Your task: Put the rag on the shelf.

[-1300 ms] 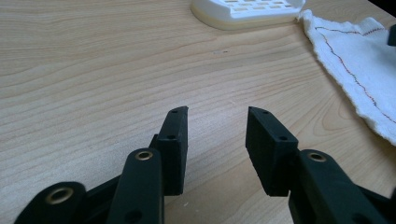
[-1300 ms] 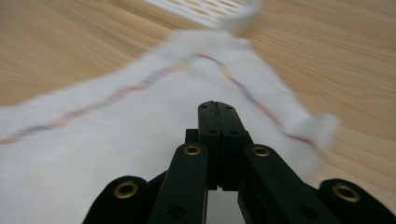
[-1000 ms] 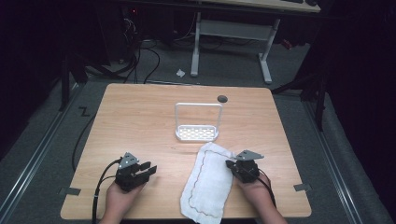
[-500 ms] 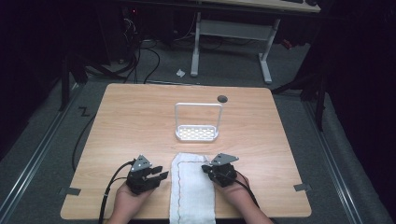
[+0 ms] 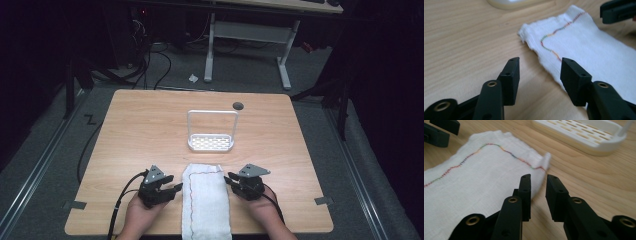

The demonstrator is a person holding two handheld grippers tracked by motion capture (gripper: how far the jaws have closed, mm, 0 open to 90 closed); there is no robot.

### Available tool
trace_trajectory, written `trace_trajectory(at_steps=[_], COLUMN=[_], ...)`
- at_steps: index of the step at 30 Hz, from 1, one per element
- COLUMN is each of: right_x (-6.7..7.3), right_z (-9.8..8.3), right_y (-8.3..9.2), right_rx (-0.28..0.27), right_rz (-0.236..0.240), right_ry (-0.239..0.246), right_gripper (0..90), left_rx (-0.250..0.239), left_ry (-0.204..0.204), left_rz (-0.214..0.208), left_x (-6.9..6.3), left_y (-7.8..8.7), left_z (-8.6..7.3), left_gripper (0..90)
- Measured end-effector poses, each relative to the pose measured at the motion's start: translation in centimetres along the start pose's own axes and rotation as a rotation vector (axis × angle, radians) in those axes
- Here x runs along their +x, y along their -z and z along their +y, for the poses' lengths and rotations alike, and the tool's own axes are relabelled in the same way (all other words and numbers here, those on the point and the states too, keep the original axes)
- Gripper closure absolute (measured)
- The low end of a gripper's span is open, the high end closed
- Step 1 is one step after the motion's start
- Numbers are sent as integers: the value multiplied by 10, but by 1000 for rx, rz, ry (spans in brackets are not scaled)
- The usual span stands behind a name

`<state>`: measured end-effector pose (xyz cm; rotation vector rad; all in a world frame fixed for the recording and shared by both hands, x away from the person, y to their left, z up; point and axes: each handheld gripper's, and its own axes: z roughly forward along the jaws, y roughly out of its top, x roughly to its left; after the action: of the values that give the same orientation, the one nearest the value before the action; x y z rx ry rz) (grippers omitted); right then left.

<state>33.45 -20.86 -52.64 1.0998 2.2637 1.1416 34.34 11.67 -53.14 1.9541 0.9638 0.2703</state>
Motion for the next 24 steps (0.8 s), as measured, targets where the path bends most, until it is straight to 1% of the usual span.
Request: trace_trajectory(at_steps=[1, 3, 4, 5, 6, 7, 8, 9, 10, 12, 14, 15, 17, 18, 19, 20, 21, 22, 24], right_x=[-5, -9, -10, -11, -11, -11, -11, -11, -11, -10, -10, -10, -10, -10, -10, -10, -8, -8, -4], right_z=[-1, -1, -1, -1, -1, -1, -1, -1, -1, -1, -1, -2, -2, -3, -3, -3, -1, -1, 7], right_y=[2, 3, 3, 3, 3, 2, 1, 0, 0, -2, -2, -2, -2, -2, -2, -3, -6, -6, -14], right_rx=[-12, -18, -20, -19, -19, -18, -17, -14, -13, -12, -9, -5, -5, -3, -3, -3, -6, -6, -8], right_rz=[-16, -20, -25, -28, -28, -25, -22, -19, -18, -14, -15, -16, -11, -9, -9, -9, -5, -5, 5], right_ry=[-35, -45, -44, -46, -46, -48, -46, -47, -45, -41, -40, -43, -50, -52, -52, -50, -45, -45, -41], right_gripper=[665, 665, 667, 667, 667, 647, 641, 634, 623, 613, 603, 596, 584, 576, 576, 569, 559, 559, 543], left_rx=[-6, -3, -3, 7, 14, 20, 40, 54, 53, 40, 44, 44, 43, 41, 41, 37, 36, 36, 38], left_ry=[1, -19, -19, -20, -18, -3, 23, 33, 36, 27, 7, 8, 16, 27, 27, 42, 52, 52, 61], left_rz=[-13, 7, 7, 19, 35, 45, 56, 59, 59, 75, 94, 98, 101, 99, 99, 96, 98, 98, 85], left_x=[1, 1, 1, 1, 1, 1, 2, 2, 1, -2, -4, -5, -7, -7, -7, -8, -9, -9, -9], left_y=[-6, -14, -14, -19, -23, -29, -37, -41, -44, -47, -49, -50, -51, -52, -52, -54, -57, -57, -57], left_z=[5, 9, 9, 13, 16, 20, 22, 23, 22, 22, 22, 23, 24, 24, 24, 25, 26, 26, 26], left_gripper=[440, 430, 430, 430, 430, 433, 445, 456, 467, 475, 535, 549, 584, 606, 619, 619, 660, 678, 724])
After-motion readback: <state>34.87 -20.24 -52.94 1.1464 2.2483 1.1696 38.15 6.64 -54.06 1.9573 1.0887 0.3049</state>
